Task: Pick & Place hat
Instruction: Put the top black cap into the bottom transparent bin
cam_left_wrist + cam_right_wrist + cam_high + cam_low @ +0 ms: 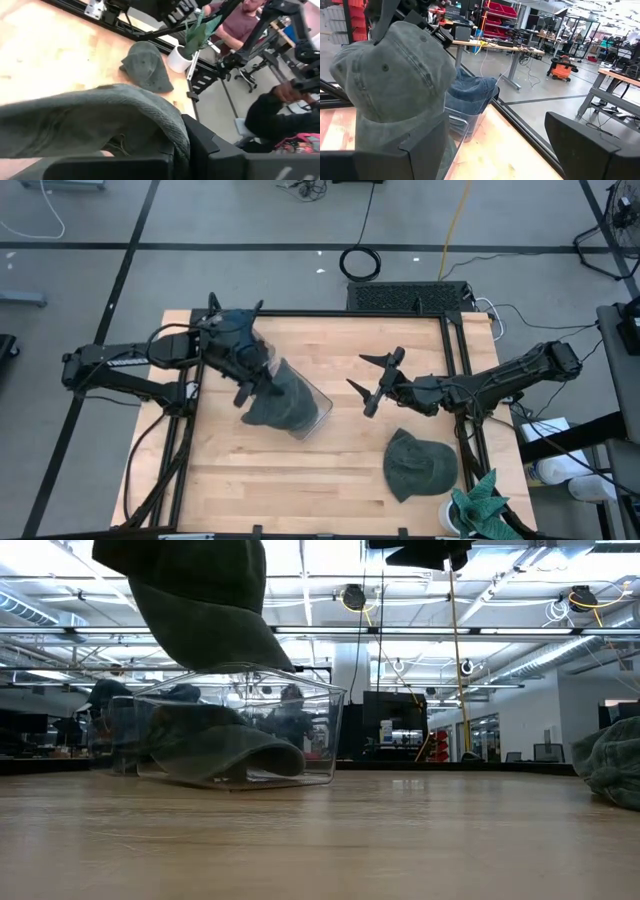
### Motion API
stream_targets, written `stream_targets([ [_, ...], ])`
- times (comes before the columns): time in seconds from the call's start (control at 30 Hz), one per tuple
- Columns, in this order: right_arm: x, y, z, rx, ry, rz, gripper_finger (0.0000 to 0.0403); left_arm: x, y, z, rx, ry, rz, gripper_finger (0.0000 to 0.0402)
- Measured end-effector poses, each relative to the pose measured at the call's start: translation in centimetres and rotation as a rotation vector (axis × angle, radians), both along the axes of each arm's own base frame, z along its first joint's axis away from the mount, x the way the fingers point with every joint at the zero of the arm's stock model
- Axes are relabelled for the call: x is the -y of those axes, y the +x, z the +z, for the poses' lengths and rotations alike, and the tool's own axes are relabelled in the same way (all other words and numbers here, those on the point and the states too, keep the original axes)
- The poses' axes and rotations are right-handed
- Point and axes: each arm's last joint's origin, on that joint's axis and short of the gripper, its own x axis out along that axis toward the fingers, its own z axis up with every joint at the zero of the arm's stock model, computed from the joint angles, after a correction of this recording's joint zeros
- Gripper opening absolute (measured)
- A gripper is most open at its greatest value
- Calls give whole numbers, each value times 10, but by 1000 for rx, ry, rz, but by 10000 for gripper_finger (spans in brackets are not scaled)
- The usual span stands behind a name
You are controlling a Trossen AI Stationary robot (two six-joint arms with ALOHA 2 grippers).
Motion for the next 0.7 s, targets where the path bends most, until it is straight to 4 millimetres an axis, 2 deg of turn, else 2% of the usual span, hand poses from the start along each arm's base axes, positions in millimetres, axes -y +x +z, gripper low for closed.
stream_targets([
  [0.27,0,0,0,0,0,0,314,-6,-1,4,13,11,21,17],
  [0.47,0,0,0,0,0,0,314,-5,-6,39,-49,69,38,17],
  [0.6,0,0,0,0,0,-1,314,-2,-4,65,-135,181,89,17],
  [0.7,0,0,0,0,1,-1,314,-1,0,72,-230,238,137,17],
])
